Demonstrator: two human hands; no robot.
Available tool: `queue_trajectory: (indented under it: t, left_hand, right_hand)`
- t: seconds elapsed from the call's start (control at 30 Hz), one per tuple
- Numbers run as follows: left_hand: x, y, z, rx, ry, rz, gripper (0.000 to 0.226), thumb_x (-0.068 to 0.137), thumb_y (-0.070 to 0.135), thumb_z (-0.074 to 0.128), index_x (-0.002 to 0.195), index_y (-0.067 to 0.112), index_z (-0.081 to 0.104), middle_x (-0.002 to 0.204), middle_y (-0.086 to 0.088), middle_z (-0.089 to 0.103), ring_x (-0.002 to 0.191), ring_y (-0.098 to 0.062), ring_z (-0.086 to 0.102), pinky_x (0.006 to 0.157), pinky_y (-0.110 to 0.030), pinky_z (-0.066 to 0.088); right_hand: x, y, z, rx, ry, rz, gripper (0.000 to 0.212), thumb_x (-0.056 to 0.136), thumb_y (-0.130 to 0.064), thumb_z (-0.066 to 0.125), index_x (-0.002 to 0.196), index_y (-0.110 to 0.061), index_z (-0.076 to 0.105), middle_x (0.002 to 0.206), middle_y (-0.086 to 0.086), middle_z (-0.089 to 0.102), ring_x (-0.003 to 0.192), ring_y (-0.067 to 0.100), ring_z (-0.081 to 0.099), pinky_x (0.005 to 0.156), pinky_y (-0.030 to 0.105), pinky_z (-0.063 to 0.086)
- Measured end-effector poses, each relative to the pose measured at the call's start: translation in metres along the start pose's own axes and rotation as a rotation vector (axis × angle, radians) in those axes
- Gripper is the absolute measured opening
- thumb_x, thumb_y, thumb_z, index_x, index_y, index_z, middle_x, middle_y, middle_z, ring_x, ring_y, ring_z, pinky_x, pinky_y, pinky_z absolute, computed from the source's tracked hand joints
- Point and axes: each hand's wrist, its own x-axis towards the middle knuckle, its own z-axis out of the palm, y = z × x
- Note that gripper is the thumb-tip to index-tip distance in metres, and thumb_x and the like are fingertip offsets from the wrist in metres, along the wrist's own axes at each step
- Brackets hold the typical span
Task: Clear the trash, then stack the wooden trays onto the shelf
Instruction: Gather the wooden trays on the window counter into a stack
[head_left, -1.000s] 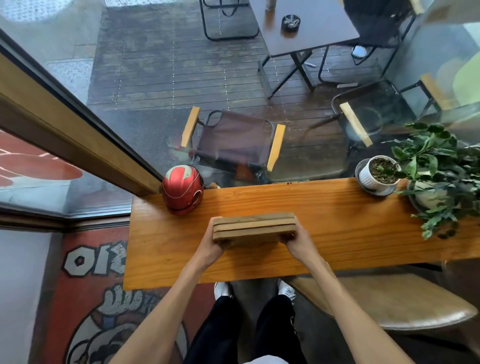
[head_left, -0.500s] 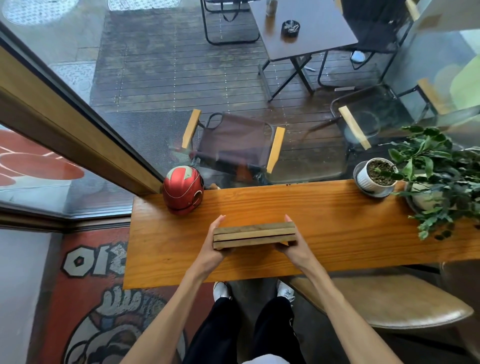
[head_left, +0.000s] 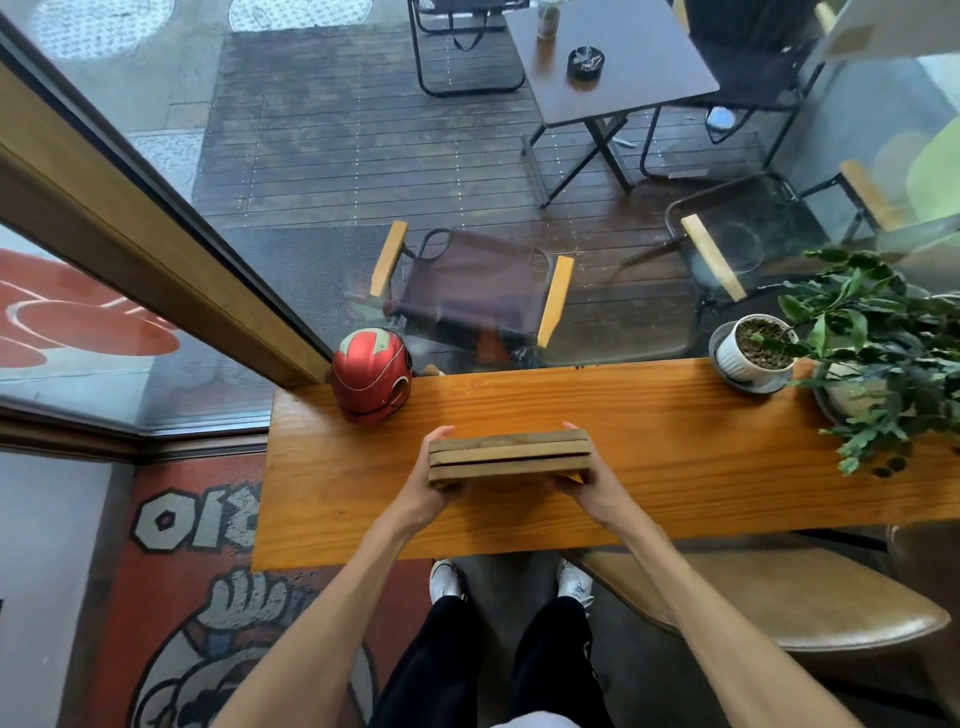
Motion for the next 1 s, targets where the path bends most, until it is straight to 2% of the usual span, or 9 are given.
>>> queue_trajectory:
  t: [0.1, 0.2, 0.33, 0.4, 0.53, 0.63, 0.73, 0.87, 1.0]
  left_hand:
    - [0.004, 0.002, 0.004, 0.051, 0.076, 0.073, 0.064, 0.079, -0.008, 0.074, 0.132, 0.005, 0.042, 0.124, -0.005, 0.053, 0.120, -0.022, 0.051, 0.089, -0.025, 0.053]
    - [0.014, 0.011, -0.010, 0.145, -0.009, 0.089, 0.063, 0.082, 0.002, 0.075, 0.135, 0.013, 0.043, 0.134, -0.006, 0.049, 0.128, -0.020, 0.047, 0.108, -0.035, 0.041]
    - [0.019, 0.027, -0.021, 0.072, -0.083, -0.206, 0.086, 0.075, 0.066, 0.068, 0.141, 0.022, 0.036, 0.131, 0.005, 0.056, 0.116, -0.009, 0.058, 0.096, -0.029, 0.051]
    - [0.019, 0.025, -0.011, -0.039, 0.002, -0.305, 0.098, 0.066, 0.082, 0.059, 0.138, 0.017, 0.041, 0.130, 0.001, 0.060, 0.113, -0.015, 0.062, 0.098, -0.038, 0.053]
    - [0.017, 0.003, 0.017, -0.217, 0.139, -0.413, 0.096, 0.078, 0.072, 0.057, 0.145, 0.009, 0.033, 0.135, -0.006, 0.056, 0.117, -0.023, 0.059, 0.101, -0.041, 0.050]
    - [0.015, -0.019, 0.029, -0.303, 0.189, -0.484, 0.090, 0.084, 0.065, 0.056, 0.148, 0.009, 0.028, 0.134, -0.008, 0.056, 0.113, -0.023, 0.058, 0.095, -0.037, 0.049]
    - [0.019, -0.035, 0.035, -0.333, 0.212, -0.534, 0.097, 0.084, 0.064, 0.056, 0.152, 0.006, 0.019, 0.146, -0.012, 0.047, 0.125, -0.029, 0.052, 0.104, -0.040, 0.045]
    - [0.019, -0.039, 0.037, -0.371, 0.228, -0.561, 0.089, 0.087, 0.058, 0.059, 0.149, 0.005, 0.024, 0.139, -0.013, 0.053, 0.095, -0.017, 0.059, 0.074, -0.029, 0.051]
    - [0.011, -0.029, 0.033, -0.323, 0.225, -0.529, 0.080, 0.088, 0.053, 0.061, 0.145, 0.004, 0.033, 0.122, -0.006, 0.061, 0.089, -0.010, 0.060, 0.067, -0.025, 0.050]
  right_hand:
    - [0.003, 0.000, 0.005, -0.022, 0.087, -0.039, 0.070, 0.082, 0.003, 0.072, 0.143, -0.010, 0.040, 0.135, 0.009, 0.056, 0.130, 0.027, 0.049, 0.111, 0.047, 0.040]
    - [0.015, -0.008, -0.007, -0.103, 0.090, -0.041, 0.060, 0.082, -0.012, 0.077, 0.135, -0.018, 0.050, 0.125, -0.002, 0.061, 0.120, 0.020, 0.055, 0.101, 0.037, 0.047]
    - [0.020, -0.014, -0.012, -0.016, 0.081, 0.117, 0.056, 0.085, -0.050, 0.065, 0.130, -0.018, 0.054, 0.127, 0.003, 0.064, 0.115, 0.019, 0.061, 0.100, 0.042, 0.051]
    - [0.017, -0.012, -0.005, 0.119, 0.107, 0.205, 0.061, 0.082, -0.063, 0.054, 0.125, -0.018, 0.057, 0.128, 0.007, 0.064, 0.112, 0.020, 0.062, 0.101, 0.044, 0.051]
    - [0.017, 0.002, 0.013, 0.215, 0.178, 0.305, 0.068, 0.091, -0.059, 0.047, 0.136, -0.009, 0.051, 0.134, 0.011, 0.060, 0.120, 0.027, 0.058, 0.106, 0.044, 0.046]
    - [0.017, 0.015, 0.021, 0.204, 0.178, 0.359, 0.071, 0.092, -0.060, 0.043, 0.143, -0.009, 0.044, 0.141, 0.010, 0.054, 0.128, 0.026, 0.052, 0.103, 0.034, 0.043]
    - [0.017, 0.027, 0.028, 0.170, 0.166, 0.410, 0.073, 0.095, -0.060, 0.038, 0.148, -0.009, 0.035, 0.148, 0.009, 0.047, 0.135, 0.026, 0.045, 0.102, 0.030, 0.037]
    - [0.015, 0.041, 0.035, 0.170, 0.180, 0.454, 0.074, 0.095, -0.060, 0.037, 0.147, -0.008, 0.036, 0.147, 0.010, 0.047, 0.135, 0.027, 0.045, 0.113, 0.041, 0.037]
    - [0.008, 0.032, 0.036, 0.201, 0.210, 0.471, 0.072, 0.095, -0.060, 0.038, 0.144, -0.008, 0.041, 0.142, 0.010, 0.052, 0.130, 0.027, 0.049, 0.110, 0.041, 0.040]
